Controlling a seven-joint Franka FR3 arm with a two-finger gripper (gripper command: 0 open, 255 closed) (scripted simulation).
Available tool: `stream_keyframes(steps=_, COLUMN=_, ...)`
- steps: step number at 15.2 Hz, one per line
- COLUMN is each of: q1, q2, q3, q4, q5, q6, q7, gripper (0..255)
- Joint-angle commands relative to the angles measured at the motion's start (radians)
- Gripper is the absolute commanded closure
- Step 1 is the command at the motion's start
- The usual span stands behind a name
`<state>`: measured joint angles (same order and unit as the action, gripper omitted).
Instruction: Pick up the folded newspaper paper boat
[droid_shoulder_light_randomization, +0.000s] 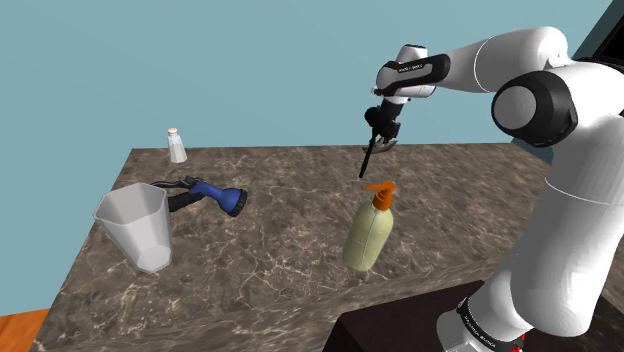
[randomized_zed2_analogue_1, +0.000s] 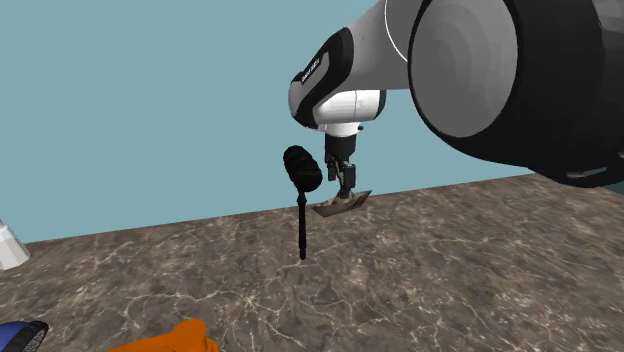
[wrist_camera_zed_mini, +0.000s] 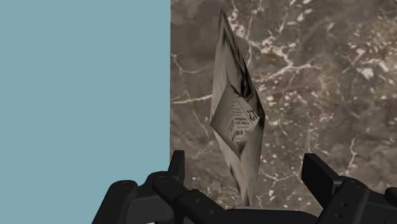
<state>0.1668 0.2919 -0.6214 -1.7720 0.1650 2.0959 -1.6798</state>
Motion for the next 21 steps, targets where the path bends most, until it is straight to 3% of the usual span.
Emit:
stream_keyframes(steps=1, q1=-0.005, q2=0.015, q3=0.005, q4=-0.009, q5=0.011, q6=0.022, q7=-0.012, gripper=0)
stream_keyframes(steps=7, q1=-0.01, q2=0.039, q3=0.013, q4=-0.042, q5=0.03, q6=0.075, q7=-0.024, gripper=0)
stream_keyframes(steps=8, q1=-0.01, q2=0.039, q3=0.013, q4=-0.043, q5=0.03, q6=0.074, q7=-0.023, gripper=255)
stream_keyframes(steps=17, q1=-0.01, q2=0.039, q3=0.013, q4=-0.042, q5=0.03, q6=0.075, q7=-0.024, gripper=255)
stream_keyframes(steps=21, q1=-0.005, q2=0.018, q3=0.006, q4=-0.014, q5=0.013, q6=0.029, q7=-0.014, gripper=255)
